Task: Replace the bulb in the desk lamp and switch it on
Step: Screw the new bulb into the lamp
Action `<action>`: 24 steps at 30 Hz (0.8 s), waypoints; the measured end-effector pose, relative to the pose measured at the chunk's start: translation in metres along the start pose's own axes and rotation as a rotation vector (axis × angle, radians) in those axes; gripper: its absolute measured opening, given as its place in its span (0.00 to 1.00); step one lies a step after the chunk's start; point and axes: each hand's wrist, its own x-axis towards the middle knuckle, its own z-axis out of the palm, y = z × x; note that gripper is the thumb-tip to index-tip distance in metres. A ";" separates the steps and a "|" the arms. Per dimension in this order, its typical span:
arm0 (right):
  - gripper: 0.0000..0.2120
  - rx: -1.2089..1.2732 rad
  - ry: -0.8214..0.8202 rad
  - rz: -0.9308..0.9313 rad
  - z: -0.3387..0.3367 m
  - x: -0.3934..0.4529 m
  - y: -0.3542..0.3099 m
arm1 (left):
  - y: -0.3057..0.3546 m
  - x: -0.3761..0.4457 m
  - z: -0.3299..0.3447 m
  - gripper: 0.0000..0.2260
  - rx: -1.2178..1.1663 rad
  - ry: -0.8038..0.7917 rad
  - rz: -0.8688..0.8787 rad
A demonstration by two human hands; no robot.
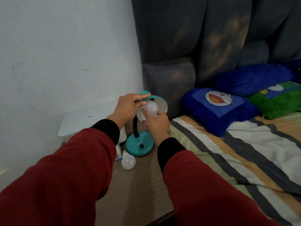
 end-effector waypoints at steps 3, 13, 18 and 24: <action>0.32 0.168 -0.036 0.000 0.003 -0.003 -0.002 | 0.001 0.000 -0.001 0.16 -0.002 0.007 -0.014; 0.36 -0.125 0.048 -0.071 -0.004 0.001 -0.002 | 0.000 0.000 -0.001 0.16 -0.020 -0.007 -0.029; 0.28 -0.092 -0.026 -0.082 -0.003 -0.001 -0.001 | 0.001 0.000 0.000 0.16 -0.021 -0.006 -0.029; 0.37 -0.062 -0.013 -0.048 0.000 -0.002 -0.001 | 0.000 0.000 -0.002 0.16 -0.014 -0.003 -0.025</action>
